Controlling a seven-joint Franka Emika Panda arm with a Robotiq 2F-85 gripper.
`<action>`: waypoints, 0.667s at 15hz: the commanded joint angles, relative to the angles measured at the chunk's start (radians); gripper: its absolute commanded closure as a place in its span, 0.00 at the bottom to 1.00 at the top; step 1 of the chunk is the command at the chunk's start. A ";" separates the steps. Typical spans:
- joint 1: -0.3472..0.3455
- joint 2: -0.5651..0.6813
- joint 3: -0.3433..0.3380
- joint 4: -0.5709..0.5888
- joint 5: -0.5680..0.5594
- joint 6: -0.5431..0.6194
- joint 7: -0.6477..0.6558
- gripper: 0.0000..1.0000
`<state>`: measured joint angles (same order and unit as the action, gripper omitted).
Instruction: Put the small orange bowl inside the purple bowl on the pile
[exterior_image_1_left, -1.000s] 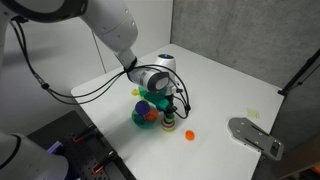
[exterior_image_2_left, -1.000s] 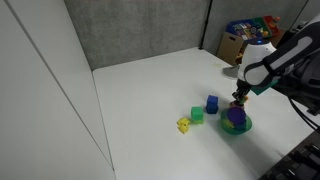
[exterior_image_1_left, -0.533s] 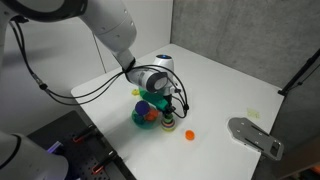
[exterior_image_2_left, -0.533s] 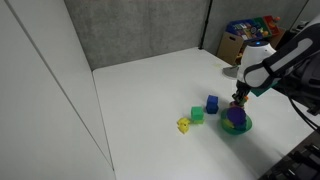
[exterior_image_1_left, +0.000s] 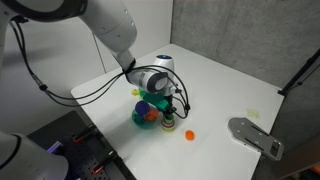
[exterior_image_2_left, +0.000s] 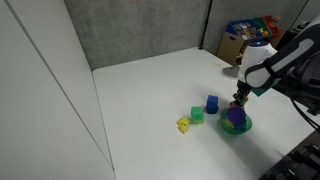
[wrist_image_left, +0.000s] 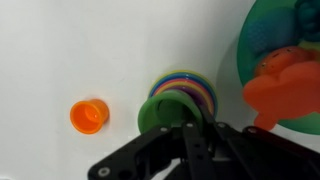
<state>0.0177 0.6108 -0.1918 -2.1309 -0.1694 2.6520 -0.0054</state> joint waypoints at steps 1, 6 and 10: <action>-0.002 -0.010 -0.002 -0.017 -0.027 0.023 0.023 0.95; -0.002 -0.002 -0.001 -0.009 -0.028 0.035 0.019 0.95; -0.006 0.000 0.005 -0.006 -0.020 0.037 0.013 0.95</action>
<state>0.0177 0.6160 -0.1915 -2.1314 -0.1695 2.6762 -0.0054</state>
